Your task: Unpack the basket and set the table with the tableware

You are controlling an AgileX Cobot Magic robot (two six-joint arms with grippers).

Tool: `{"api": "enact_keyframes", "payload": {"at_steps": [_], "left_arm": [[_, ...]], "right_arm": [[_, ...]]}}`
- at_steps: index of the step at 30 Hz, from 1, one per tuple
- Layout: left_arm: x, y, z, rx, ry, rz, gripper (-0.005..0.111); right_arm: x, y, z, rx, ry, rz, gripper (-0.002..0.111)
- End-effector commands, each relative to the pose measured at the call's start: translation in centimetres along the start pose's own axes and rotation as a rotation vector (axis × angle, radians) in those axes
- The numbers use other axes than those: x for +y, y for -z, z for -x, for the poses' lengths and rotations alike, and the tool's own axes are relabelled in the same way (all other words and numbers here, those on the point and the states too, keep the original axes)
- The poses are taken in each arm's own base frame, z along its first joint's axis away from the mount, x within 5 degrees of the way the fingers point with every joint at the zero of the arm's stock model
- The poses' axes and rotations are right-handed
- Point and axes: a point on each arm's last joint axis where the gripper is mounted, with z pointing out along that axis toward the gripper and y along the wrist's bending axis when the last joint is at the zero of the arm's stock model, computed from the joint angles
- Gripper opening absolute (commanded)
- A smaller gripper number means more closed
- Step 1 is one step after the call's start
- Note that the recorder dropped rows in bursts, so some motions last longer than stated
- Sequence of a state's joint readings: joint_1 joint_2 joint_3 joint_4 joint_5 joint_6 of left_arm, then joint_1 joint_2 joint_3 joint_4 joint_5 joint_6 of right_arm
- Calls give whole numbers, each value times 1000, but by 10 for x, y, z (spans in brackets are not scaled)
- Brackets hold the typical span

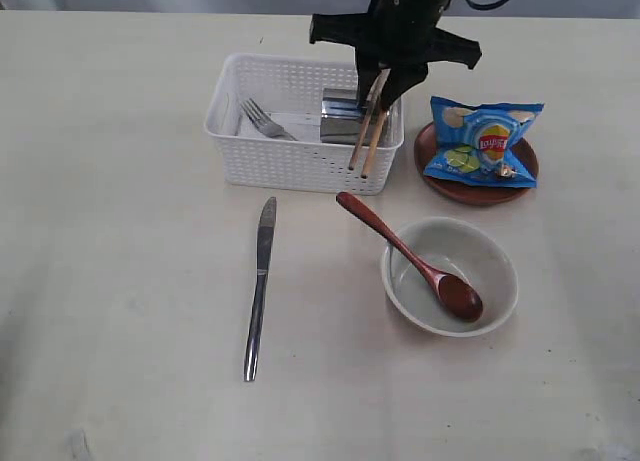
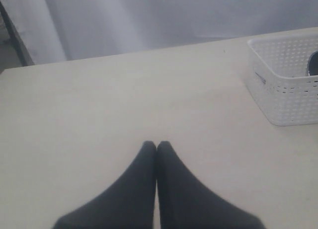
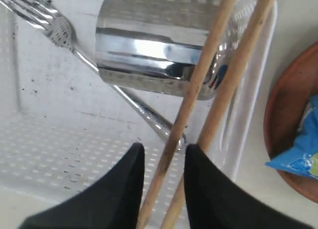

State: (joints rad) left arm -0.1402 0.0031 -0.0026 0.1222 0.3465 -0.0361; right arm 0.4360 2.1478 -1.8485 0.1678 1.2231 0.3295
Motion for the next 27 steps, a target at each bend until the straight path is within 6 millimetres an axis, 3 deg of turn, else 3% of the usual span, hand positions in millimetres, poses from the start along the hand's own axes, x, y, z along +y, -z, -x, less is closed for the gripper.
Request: {"api": "enact_keyframes", "payload": {"at_steps": [1, 12, 18, 27], "left_arm": [[0, 0, -1, -3, 5, 0, 0], [0, 0, -1, -3, 5, 0, 0], [0, 0, -1, -3, 5, 0, 0], [0, 0, -1, -3, 5, 0, 0]], "right_arm": [[-4, 11, 0, -37, 30, -30, 27], [-2, 9, 0, -27, 8, -15, 27], [7, 12, -3, 1, -14, 88, 27], [2, -4, 0, 23, -41, 45, 27]]}}
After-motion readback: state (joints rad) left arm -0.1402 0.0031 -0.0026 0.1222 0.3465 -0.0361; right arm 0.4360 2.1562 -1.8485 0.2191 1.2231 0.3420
